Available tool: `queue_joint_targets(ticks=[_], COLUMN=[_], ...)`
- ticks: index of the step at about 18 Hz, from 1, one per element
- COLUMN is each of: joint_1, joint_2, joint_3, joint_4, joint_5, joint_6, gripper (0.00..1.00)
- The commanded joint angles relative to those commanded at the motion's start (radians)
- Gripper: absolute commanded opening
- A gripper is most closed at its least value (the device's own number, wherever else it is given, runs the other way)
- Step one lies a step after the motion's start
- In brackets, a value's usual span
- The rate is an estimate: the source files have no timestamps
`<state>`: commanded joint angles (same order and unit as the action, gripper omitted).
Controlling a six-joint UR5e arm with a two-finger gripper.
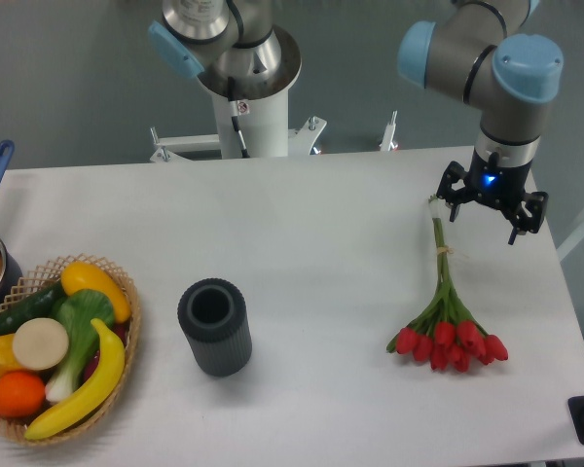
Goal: Pick up the flowers from the table
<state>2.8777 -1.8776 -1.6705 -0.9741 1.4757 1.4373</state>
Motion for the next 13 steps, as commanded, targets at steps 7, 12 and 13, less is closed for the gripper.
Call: queue_joint_targets(ticks=[7,12,13], joint_1=[0.002,0.002,0.003], joint_2=[0.002,0.002,0.000], joint_3=[-0.009,-0.037,-0.041], joint_4=[0.000,0.015,0.020], joint_5=[0.002,-0.043,-0.082], joint_6=[0.000,-0.054,-0.063], gripper=[1.00,1.00,1.00])
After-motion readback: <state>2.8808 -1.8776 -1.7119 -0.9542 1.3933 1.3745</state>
